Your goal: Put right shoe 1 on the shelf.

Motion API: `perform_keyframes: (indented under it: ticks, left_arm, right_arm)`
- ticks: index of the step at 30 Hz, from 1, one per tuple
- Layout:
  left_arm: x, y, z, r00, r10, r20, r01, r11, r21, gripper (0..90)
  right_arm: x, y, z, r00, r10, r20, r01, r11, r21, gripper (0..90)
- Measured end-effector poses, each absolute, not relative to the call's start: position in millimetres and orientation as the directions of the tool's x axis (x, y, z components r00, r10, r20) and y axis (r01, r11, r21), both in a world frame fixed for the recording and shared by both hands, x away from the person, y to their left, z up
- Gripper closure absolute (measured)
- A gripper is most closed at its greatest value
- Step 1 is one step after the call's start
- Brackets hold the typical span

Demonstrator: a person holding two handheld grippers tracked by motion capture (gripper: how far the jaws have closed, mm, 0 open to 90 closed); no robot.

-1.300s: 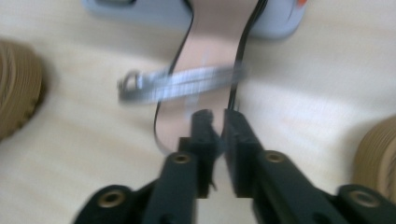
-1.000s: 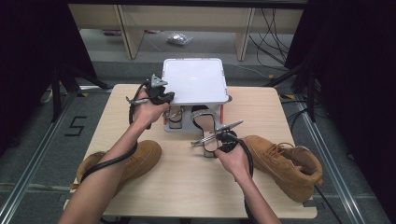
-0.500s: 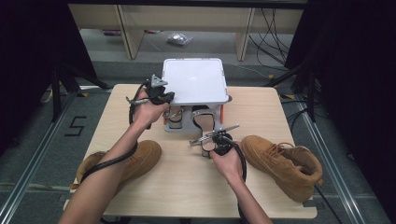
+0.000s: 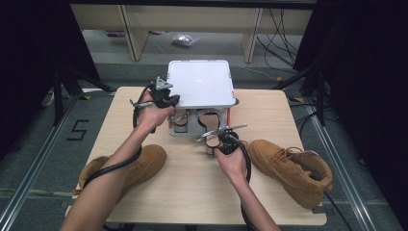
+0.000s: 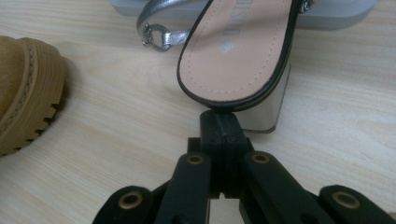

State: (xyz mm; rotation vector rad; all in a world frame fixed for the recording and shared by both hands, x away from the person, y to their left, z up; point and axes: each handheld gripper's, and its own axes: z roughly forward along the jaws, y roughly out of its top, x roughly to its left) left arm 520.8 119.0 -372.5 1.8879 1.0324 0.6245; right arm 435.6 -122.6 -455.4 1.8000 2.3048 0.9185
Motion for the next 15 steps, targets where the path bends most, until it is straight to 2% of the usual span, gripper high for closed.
perform_keyframes:
  ticks: [7, 15]
  left_arm:
    - [520.8, 119.2, -372.7, 0.531, 0.847, 0.019, 0.409, -0.276, 0.87, 89.6]
    - [520.8, 119.3, -372.6, 0.53, 0.848, 0.018, 0.409, -0.275, 0.87, 89.6]
  right_arm:
    - [446.4, -109.9, -454.5, -0.311, 0.894, 0.323, 0.854, 0.113, 0.508, 90.0]
    - [462.3, -109.7, -448.4, -0.309, 0.904, 0.296, 0.828, 0.103, 0.551, 90.0]
